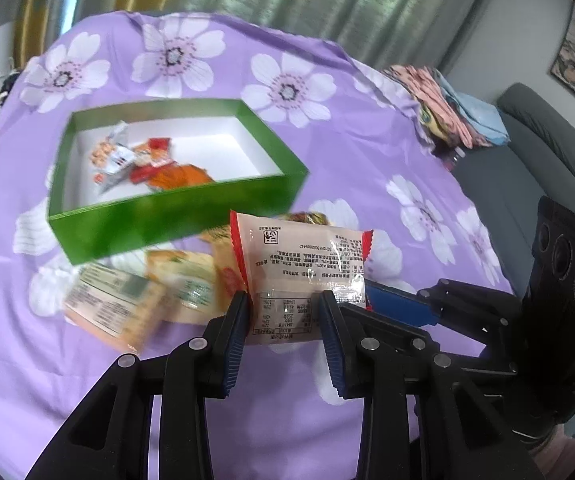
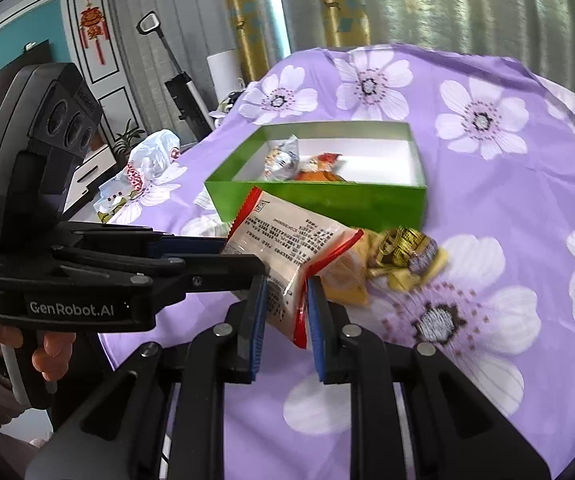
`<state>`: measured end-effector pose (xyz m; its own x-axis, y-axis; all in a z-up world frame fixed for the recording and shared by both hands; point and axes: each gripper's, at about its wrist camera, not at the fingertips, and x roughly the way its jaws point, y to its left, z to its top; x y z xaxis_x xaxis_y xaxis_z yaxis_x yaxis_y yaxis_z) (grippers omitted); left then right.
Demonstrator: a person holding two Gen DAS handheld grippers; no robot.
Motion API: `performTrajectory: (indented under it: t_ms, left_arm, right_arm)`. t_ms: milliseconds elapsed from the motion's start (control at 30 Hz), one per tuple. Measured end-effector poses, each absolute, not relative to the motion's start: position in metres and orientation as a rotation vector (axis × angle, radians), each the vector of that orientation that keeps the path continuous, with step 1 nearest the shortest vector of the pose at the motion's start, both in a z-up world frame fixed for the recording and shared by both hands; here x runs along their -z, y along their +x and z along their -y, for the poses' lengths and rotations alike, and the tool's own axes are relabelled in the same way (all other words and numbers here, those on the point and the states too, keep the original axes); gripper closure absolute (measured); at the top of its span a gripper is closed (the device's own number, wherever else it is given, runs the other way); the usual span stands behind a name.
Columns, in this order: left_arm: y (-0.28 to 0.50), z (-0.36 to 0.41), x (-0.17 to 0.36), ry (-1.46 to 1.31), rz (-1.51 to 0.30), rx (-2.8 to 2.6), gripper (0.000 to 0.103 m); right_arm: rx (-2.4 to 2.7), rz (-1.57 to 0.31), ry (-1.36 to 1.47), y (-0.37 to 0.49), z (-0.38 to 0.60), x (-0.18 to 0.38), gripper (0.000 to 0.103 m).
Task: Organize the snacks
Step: 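Lift the white-and-red packet with the left tool over the green box, then open the left tool to drop the white-and-red packet into the box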
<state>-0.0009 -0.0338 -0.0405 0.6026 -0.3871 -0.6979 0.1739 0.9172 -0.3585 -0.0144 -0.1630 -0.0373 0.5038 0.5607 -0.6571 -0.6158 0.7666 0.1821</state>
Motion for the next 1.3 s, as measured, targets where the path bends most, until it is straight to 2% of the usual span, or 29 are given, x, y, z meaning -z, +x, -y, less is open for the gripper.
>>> performTrajectory:
  t_ms: [800,1300]
  left_arm:
    - [0.096,-0.031,0.015,-0.294,-0.809,0.236,0.068]
    - [0.158,-0.03,0.061,-0.326,-0.935,0.231,0.068]
  right_arm:
    - [-0.776,-0.69,-0.133,0.092,0.093,0.01,0.082]
    - [-0.726,-0.83,-0.143,0.153,0.085,0.049,0.082]
